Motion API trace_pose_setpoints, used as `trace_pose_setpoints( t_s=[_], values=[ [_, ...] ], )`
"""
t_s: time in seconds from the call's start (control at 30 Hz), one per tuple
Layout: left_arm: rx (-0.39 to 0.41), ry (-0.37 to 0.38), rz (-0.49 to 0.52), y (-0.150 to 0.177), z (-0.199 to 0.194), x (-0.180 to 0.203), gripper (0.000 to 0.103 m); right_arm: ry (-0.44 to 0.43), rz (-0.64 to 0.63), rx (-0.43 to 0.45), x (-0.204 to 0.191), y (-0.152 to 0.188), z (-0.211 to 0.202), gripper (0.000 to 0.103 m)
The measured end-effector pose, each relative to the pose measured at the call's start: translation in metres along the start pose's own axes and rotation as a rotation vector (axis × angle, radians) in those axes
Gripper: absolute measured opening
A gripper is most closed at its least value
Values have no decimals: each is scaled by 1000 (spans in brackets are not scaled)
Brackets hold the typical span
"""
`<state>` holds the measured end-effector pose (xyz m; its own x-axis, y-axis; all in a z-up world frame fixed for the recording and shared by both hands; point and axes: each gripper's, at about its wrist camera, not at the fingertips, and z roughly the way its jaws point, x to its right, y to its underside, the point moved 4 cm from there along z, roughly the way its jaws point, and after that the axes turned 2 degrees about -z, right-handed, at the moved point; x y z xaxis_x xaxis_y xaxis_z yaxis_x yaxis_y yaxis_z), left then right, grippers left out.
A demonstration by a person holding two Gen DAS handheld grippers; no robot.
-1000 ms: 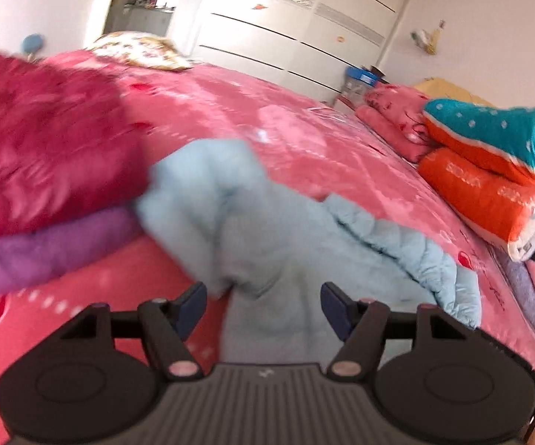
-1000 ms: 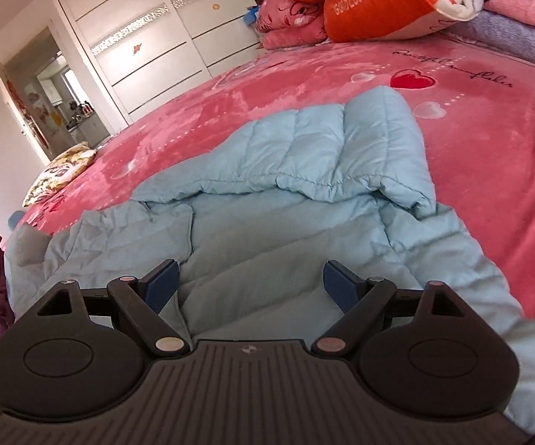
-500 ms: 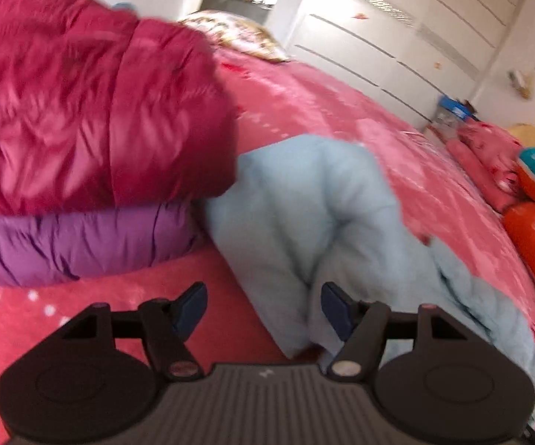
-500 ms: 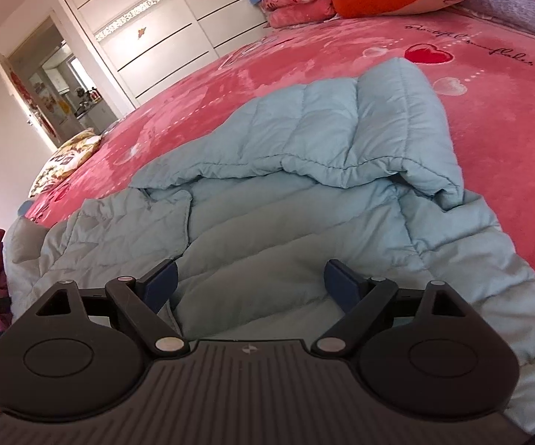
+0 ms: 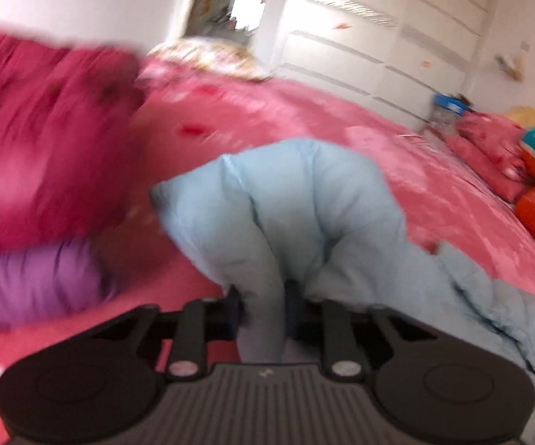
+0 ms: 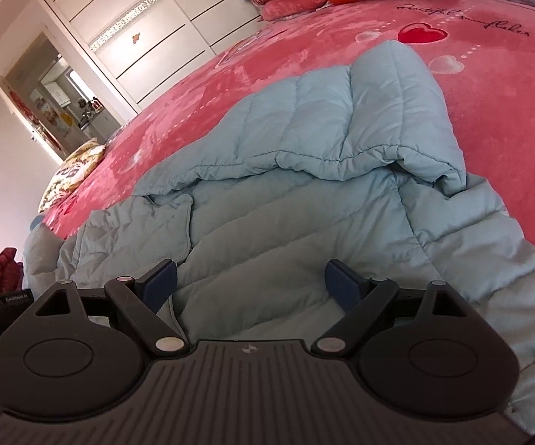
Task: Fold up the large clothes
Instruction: 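Grasp the jacket edge with the left gripper and lift it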
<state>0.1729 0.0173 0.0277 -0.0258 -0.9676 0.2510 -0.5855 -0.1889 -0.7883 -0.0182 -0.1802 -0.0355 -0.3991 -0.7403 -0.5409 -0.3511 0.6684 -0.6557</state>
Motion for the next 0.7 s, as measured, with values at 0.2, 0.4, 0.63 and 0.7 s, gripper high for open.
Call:
trace_pose_setpoints(
  t_s=[0.2, 0.4, 0.63, 0.7],
  values=[
    [141, 221, 243, -18, -52, 77, 11, 9, 74, 47, 10, -3, -10, 103],
    [59, 493, 507, 27, -96, 149, 12, 74, 194, 159, 36, -11, -32, 103],
    [-129, 597, 611, 75, -125, 144, 51, 117, 293, 198, 56, -12, -44, 103],
    [-141, 605, 600, 72, -133, 137, 65, 112, 291, 201, 56, -12, -46, 103]
  ],
)
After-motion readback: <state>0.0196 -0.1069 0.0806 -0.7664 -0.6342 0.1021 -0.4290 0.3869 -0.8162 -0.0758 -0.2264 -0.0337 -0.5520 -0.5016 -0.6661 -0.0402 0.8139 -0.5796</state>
